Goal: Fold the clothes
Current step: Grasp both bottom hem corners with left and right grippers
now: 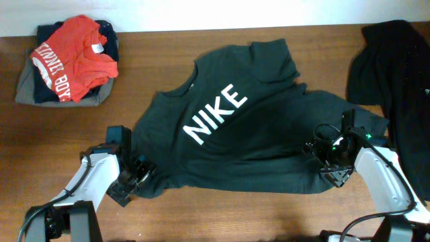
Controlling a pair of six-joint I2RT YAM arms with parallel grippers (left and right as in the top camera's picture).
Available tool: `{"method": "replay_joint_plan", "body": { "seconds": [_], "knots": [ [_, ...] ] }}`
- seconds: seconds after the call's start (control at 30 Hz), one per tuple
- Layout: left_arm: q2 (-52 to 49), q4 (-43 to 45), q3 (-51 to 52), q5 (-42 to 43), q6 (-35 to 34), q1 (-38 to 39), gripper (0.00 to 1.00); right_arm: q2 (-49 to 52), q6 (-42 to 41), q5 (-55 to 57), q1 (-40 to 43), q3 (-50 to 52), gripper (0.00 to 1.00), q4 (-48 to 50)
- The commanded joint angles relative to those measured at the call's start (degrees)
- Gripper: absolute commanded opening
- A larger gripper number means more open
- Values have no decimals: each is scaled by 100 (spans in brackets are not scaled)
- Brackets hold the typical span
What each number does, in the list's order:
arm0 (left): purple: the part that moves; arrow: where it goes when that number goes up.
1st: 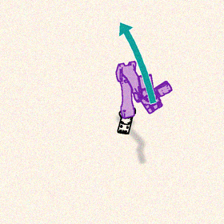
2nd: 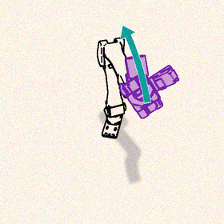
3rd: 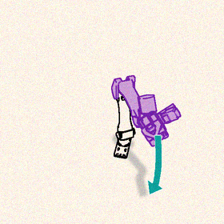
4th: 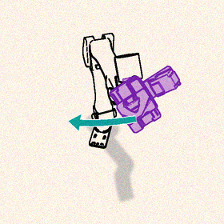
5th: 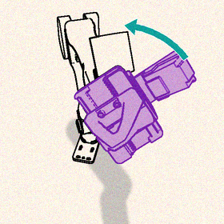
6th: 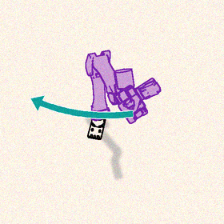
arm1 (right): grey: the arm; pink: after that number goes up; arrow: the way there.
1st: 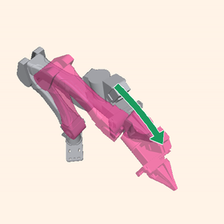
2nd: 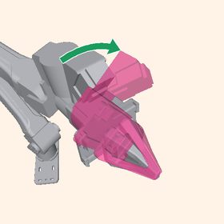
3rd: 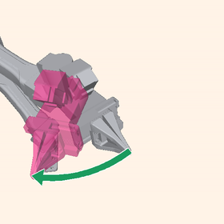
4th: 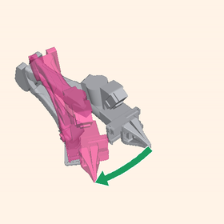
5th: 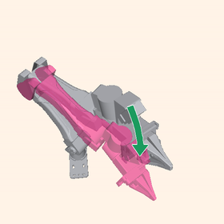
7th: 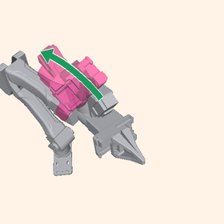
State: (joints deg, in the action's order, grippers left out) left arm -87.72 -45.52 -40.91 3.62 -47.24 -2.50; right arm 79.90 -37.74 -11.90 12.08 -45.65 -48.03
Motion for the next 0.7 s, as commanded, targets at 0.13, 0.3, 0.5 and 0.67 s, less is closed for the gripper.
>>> {"method": "replay_joint_plan", "body": {
  "seconds": [0.13, 0.3, 0.5, 0.67],
  "knots": [
    [-46, 140, 372, -146, -72, -28, 98, 9, -63, 225, 33, -120, 99, -11],
    [-46, 142, 376, -149, -72, -28, 98, 9, -66, 332, 33, -120, 99, -2],
    [-46, 140, 376, -192, -72, -28, 98, 9, -66, 350, 33, -120, 99, -24],
    [-46, 170, 409, -190, -74, -28, 98, 9, -66, 356, 33, -114, 99, -85]
  ]
}}
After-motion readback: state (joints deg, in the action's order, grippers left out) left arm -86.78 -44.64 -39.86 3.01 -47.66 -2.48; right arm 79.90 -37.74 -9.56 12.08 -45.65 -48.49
